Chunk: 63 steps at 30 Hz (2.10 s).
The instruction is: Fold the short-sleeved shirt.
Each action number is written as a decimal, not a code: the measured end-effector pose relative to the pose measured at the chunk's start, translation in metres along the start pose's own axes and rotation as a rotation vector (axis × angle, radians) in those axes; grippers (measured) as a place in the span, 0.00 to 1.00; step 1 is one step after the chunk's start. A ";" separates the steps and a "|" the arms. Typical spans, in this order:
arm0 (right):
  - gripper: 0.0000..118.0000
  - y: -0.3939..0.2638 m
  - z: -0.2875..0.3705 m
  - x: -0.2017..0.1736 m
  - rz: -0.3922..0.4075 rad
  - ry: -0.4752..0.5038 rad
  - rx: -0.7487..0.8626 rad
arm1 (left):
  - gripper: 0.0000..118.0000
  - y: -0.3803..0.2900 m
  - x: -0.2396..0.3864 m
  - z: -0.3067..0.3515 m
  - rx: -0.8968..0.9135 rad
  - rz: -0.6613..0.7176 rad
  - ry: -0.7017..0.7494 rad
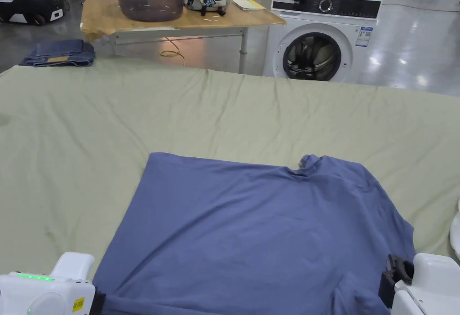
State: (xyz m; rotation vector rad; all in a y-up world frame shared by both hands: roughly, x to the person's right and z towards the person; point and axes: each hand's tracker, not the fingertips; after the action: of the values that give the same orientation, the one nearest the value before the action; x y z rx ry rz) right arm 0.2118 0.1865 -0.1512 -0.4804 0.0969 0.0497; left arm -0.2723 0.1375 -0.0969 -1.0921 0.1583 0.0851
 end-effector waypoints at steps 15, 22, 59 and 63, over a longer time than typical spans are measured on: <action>0.56 -0.064 0.000 0.073 0.056 -0.035 -0.520 | 0.02 -0.003 -0.007 0.006 0.028 0.024 -0.036; 0.04 -0.075 -0.006 0.075 -0.043 0.111 -0.491 | 0.02 -0.004 -0.011 0.009 0.040 0.029 -0.051; 0.04 0.062 -0.199 0.061 -0.047 0.000 -0.373 | 0.01 0.187 -0.004 -0.057 0.181 0.015 -0.087; 0.10 0.060 -0.193 0.055 -0.010 -0.021 -0.360 | 0.05 0.187 -0.005 -0.055 0.191 0.031 -0.081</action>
State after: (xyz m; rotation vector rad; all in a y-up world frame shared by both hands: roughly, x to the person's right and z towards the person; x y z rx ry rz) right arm 0.2467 0.1518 -0.3552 -0.8402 0.0652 0.0627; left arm -0.3093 0.1741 -0.2844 -0.8939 0.1079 0.1392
